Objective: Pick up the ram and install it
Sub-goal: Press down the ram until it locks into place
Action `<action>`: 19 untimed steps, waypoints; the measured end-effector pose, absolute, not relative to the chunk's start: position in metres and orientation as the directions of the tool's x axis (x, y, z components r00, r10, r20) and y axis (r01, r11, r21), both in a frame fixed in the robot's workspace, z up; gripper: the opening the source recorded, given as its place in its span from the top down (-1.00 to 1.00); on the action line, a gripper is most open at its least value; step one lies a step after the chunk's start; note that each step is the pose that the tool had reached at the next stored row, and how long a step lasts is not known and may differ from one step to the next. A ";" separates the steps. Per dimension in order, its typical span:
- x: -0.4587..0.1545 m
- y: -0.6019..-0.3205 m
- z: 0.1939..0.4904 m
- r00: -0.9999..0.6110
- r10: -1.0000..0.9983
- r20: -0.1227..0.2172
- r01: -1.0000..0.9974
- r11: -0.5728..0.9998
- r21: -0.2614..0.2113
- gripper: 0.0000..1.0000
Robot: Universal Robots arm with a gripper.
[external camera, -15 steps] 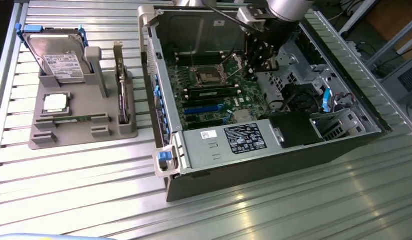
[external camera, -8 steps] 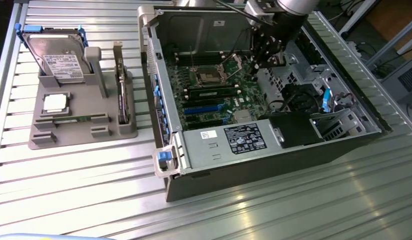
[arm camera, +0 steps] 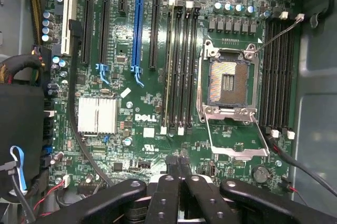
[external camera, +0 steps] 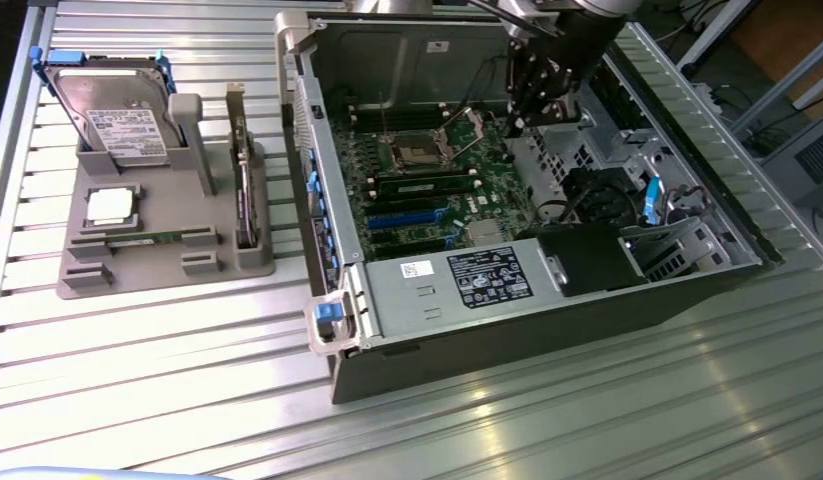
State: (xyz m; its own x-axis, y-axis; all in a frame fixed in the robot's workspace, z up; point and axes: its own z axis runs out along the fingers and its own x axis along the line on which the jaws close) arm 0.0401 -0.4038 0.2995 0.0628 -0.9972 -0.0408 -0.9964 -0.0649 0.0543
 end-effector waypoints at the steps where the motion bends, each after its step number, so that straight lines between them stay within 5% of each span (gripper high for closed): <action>1: 0.040 -0.404 0.300 0.063 -0.997 -0.041 -0.996 -0.065 0.054 0.80; 19: 0.025 -0.404 0.257 0.063 -0.997 -0.041 -0.996 -0.065 0.054 0.80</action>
State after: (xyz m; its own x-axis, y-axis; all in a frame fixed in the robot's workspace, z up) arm 0.0253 -0.4040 0.2574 0.0629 -0.9972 -0.0406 -0.9964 -0.0650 0.0543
